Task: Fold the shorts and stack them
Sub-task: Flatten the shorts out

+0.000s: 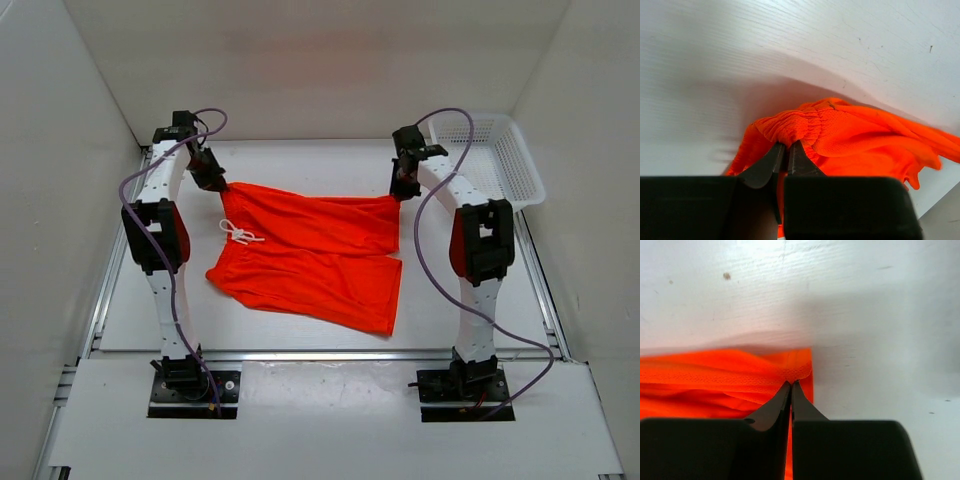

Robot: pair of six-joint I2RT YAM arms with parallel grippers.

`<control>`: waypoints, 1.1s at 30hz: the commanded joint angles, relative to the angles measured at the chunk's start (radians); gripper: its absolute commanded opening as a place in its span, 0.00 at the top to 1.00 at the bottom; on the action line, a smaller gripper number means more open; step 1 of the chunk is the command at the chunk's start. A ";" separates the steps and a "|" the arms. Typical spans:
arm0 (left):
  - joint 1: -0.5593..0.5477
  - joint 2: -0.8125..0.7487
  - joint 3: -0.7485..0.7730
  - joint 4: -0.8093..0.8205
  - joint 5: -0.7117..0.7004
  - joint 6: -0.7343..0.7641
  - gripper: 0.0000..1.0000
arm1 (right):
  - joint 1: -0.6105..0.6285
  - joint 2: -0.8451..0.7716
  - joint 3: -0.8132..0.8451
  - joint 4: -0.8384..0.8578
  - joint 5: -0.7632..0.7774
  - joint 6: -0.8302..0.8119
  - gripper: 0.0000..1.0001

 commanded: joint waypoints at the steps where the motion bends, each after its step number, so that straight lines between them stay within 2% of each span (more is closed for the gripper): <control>1: 0.041 -0.030 0.051 -0.011 0.011 0.025 0.90 | -0.021 -0.098 -0.001 0.007 0.062 0.008 1.00; 10: 0.023 0.037 0.180 -0.029 0.042 0.036 0.90 | -0.039 -0.097 0.086 0.016 0.092 0.017 1.00; 14: 0.023 0.059 0.209 0.000 0.051 0.036 0.90 | -0.048 -0.046 0.206 0.016 0.093 0.008 1.00; 18: 0.023 0.079 0.261 0.034 0.069 0.008 0.90 | -0.058 0.005 0.312 0.004 0.054 0.008 1.00; 23: 0.023 0.117 0.283 0.045 0.097 -0.001 0.90 | -0.067 0.043 0.366 -0.013 -0.003 -0.031 1.00; 24: 0.023 0.117 0.283 0.045 0.097 -0.001 0.90 | -0.067 0.052 0.366 -0.013 -0.003 -0.031 0.97; 25: 0.023 0.117 0.283 0.054 0.097 -0.001 0.90 | -0.076 0.073 0.378 -0.025 -0.025 -0.031 0.85; 26: 0.023 0.117 0.274 0.054 0.097 -0.001 0.90 | -0.087 0.089 0.387 -0.025 -0.054 -0.031 0.60; 27: 0.023 0.126 0.274 0.067 0.106 -0.001 0.90 | -0.087 0.133 0.436 -0.049 -0.093 -0.031 0.25; 28: 0.023 0.126 0.263 0.068 0.106 -0.001 0.90 | -0.099 0.155 0.468 -0.113 -0.122 -0.031 0.20; 29: 0.023 0.139 0.263 0.068 0.106 -0.001 0.90 | -0.099 0.167 0.484 -0.131 -0.136 -0.031 0.19; 31: 0.014 0.139 0.263 0.068 0.115 -0.001 0.90 | -0.087 0.137 0.404 -0.093 -0.127 -0.022 0.30; 32: 0.014 0.148 0.263 0.068 0.115 -0.001 0.90 | -0.087 0.091 0.354 -0.061 -0.118 -0.022 0.41; 33: 0.014 0.148 0.263 0.068 0.115 -0.001 0.90 | -0.078 0.074 0.261 -0.025 -0.134 -0.022 0.44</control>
